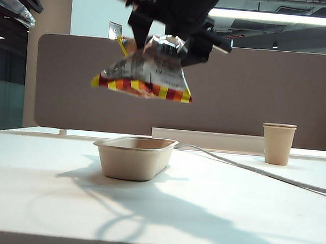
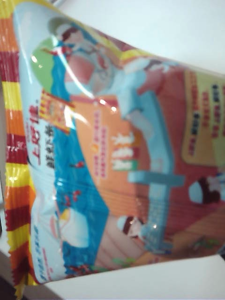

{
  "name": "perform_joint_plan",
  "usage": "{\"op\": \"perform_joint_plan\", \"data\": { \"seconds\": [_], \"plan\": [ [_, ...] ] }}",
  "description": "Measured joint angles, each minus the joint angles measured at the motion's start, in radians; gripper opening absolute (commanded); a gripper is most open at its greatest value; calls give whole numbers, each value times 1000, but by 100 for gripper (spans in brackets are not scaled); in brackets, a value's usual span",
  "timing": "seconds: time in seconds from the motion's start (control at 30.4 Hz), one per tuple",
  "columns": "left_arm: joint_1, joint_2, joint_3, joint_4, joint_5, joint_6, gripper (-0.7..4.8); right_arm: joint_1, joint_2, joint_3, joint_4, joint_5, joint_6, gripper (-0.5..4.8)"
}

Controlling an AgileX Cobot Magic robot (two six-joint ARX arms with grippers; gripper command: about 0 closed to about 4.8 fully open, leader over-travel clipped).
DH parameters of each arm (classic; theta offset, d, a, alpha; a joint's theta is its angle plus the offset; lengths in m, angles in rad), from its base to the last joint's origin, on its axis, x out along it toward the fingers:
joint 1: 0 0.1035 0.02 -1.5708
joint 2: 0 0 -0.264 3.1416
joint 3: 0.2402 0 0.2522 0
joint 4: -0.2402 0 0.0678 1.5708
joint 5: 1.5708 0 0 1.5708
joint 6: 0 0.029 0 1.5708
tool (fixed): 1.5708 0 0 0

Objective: Pick up a bag of chips and put them in the box.

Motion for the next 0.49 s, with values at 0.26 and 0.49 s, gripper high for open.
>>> {"op": "perform_joint_plan", "data": {
  "seconds": [0.26,0.49],
  "plan": [
    [0,0,0,0,0,0,103,-2,66,0,-8,13,85,269],
    [0,0,0,0,0,0,103,-5,90,0,-14,-5,134,269]
  ]
}}
